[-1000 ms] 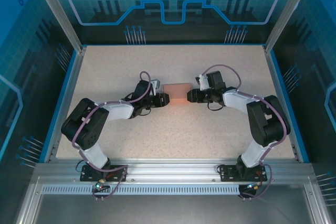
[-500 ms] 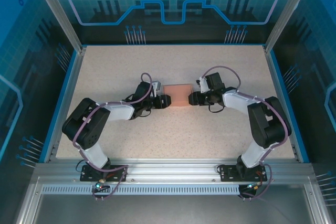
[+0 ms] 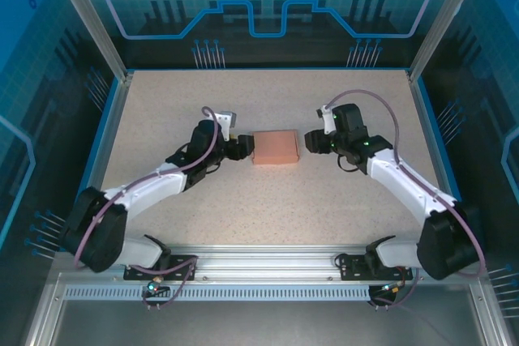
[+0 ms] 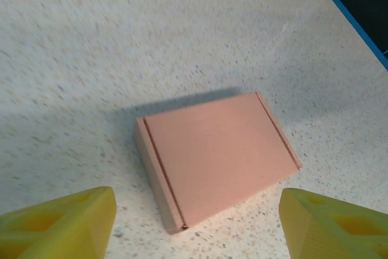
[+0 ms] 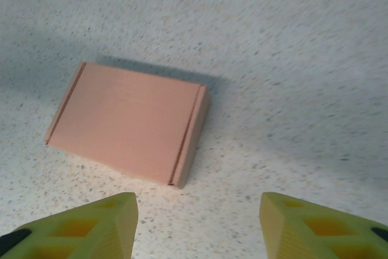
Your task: Fold the paper box
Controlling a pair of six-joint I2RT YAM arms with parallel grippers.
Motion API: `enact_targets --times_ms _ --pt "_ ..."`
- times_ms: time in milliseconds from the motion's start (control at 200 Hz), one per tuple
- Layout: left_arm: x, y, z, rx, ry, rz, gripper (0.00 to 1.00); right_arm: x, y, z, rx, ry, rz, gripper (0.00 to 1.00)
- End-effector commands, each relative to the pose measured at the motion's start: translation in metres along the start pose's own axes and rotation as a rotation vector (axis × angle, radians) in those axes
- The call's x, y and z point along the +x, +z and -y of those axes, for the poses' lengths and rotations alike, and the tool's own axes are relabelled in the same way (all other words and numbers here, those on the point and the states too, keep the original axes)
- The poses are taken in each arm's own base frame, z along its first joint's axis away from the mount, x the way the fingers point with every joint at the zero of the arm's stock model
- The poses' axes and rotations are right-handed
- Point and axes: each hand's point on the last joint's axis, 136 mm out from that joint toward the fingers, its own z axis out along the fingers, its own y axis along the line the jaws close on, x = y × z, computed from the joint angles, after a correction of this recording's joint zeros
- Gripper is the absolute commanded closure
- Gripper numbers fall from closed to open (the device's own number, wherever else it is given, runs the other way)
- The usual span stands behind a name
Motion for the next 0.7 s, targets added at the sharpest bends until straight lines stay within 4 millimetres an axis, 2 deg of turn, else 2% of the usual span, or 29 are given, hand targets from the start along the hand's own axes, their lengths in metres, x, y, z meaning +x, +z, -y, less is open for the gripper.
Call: enact_targets --times_ms 0,75,205,290,460,485,695 --pt "-0.001 -0.021 -0.024 -0.125 0.099 0.013 0.24 -0.011 -0.027 0.022 0.152 -0.069 0.050 0.35" --pt "-0.010 -0.036 -0.032 -0.160 0.115 0.054 0.22 -0.017 -0.041 0.032 0.210 -0.085 0.091 0.28" --pt "-0.024 -0.060 -0.049 -0.232 0.119 0.140 0.12 -0.021 -0.060 0.048 0.296 -0.084 0.143 0.17" --pt "-0.029 -0.072 -0.060 -0.270 0.120 0.185 0.07 -0.020 -0.068 0.058 0.344 -0.073 0.161 0.00" --pt "-0.029 -0.083 -0.084 -0.352 0.127 0.215 0.02 -0.018 -0.078 0.081 0.433 -0.031 0.186 0.00" --pt "-0.028 -0.084 -0.087 -0.364 0.132 0.217 0.01 -0.008 -0.074 0.087 0.449 -0.023 0.166 0.00" --pt "-0.016 -0.078 -0.106 -0.415 0.165 0.235 0.01 0.007 -0.067 0.111 0.524 0.011 0.180 0.00"
